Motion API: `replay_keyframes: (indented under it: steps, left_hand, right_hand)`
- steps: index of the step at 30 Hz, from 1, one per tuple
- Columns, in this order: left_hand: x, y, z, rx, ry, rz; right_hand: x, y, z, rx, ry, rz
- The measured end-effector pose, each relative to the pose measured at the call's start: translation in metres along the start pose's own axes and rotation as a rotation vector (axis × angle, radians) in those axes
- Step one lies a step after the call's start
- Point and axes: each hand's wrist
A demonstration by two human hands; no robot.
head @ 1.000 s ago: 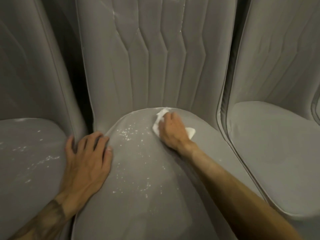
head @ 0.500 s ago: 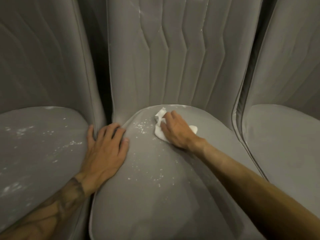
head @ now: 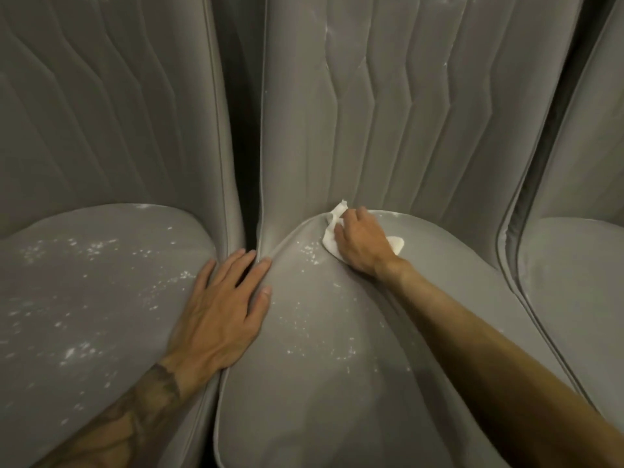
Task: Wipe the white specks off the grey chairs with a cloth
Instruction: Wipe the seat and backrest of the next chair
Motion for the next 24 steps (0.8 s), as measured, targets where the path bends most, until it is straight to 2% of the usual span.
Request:
replay_keyframes:
  steps: [1,5,7,11,16,18,21,24]
  left_hand:
    - [0.0,0.0,-0.001,-0.005,-0.007,0.002]
    - [0.002,0.001,-0.002,-0.016,-0.009,-0.013]
    - [0.003,0.002,-0.003,-0.026,-0.008,-0.016]
    - [0.005,0.002,-0.004,-0.027,-0.017,-0.013]
    - [0.004,0.004,-0.005,-0.004,-0.025,-0.002]
    - [0.005,0.005,-0.005,-0.004,-0.022,0.0]
    - [0.006,0.004,-0.006,-0.008,-0.005,0.002]
    - [0.006,0.004,-0.007,0.018,0.013,0.023]
  right_hand:
    - [-0.011,0.0,0.001,-0.002,0.001,-0.019]
    - [-0.043,0.032,0.007,-0.029,-0.112,-0.326]
    - [-0.035,0.024,0.001,-0.071,-0.098,-0.324]
    - [-0.038,-0.006,0.002,-0.05,-0.017,-0.158]
    - [-0.055,0.032,0.003,-0.11,-0.126,-0.451]
    - [-0.045,0.019,-0.004,-0.121,-0.098,-0.431]
    - [-0.047,0.001,-0.003,-0.056,-0.025,-0.273]
    - [-0.069,0.033,0.004,-0.043,-0.11,-0.405]
Point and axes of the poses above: each hand's wrist, its own y-axis away from the middle knuckle, its own z-axis out of the palm, x = y × z, and after that the axes turned 11 degrees about y, right-handed
